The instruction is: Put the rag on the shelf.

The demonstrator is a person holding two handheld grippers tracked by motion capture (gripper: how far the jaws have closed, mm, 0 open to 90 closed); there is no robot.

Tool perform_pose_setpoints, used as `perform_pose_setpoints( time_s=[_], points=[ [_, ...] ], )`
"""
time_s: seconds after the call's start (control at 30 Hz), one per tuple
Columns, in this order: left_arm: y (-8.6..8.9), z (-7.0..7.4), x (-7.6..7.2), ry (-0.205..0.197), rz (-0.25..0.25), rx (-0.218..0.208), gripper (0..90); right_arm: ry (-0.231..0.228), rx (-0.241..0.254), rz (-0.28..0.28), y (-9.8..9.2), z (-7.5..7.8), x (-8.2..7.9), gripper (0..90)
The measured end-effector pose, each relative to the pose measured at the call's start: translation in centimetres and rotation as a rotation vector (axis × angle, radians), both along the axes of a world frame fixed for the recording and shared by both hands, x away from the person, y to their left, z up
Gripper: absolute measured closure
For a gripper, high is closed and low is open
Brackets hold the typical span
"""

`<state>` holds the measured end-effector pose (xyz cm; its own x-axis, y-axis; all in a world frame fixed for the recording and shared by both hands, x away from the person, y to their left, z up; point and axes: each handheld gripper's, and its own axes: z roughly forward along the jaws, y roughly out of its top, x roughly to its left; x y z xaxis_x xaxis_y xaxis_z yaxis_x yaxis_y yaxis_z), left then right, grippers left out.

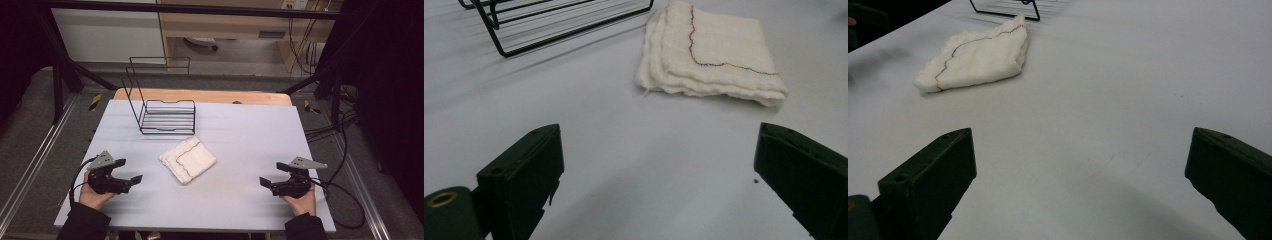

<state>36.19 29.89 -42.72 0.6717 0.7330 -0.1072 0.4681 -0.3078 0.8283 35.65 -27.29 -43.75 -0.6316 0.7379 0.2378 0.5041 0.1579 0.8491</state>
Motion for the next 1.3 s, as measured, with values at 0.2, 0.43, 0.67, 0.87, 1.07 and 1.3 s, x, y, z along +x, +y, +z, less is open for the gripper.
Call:
perform_pose_setpoints(
  time_s=[0.2, 0.43, 0.67, 0.87, 1.07, 1.3],
  points=[
    [-0.3, 0.0, -0.1, 0.004, 0.0, 0.01, 5.7, 0.001, -0.022, 0.004, 0.0, -0.1, 0.0, 0.6],
    [-1.1, 0.3, -0.3, -0.002, -0.011, 0.021, 5.8, 0.007, -0.032, -0.004, 0.1, -0.1, 0.1, 0.5],
    [-2.6, 0.6, -0.4, 0.002, -0.013, 0.014, 5.9, 0.011, -0.042, -0.004, 0.2, -0.2, 0.1, 0.5],
    [-4.4, 0.8, -0.5, 0.008, -0.025, 0.012, 8.0, 0.009, -0.046, -0.007, 0.2, -0.2, 0.1, 0.5],
    [-7.5, 0.7, -0.7, 0.026, -0.064, 0.031, 11.9, 0.012, -0.047, -0.009, 0.3, -0.2, 0.1, 0.5],
    [-10.3, 0.4, -0.8, 0.032, -0.09, 0.076, 17.9, 0.013, -0.053, -0.007, 0.3, -0.3, 0.1, 0.5]
  ],
)
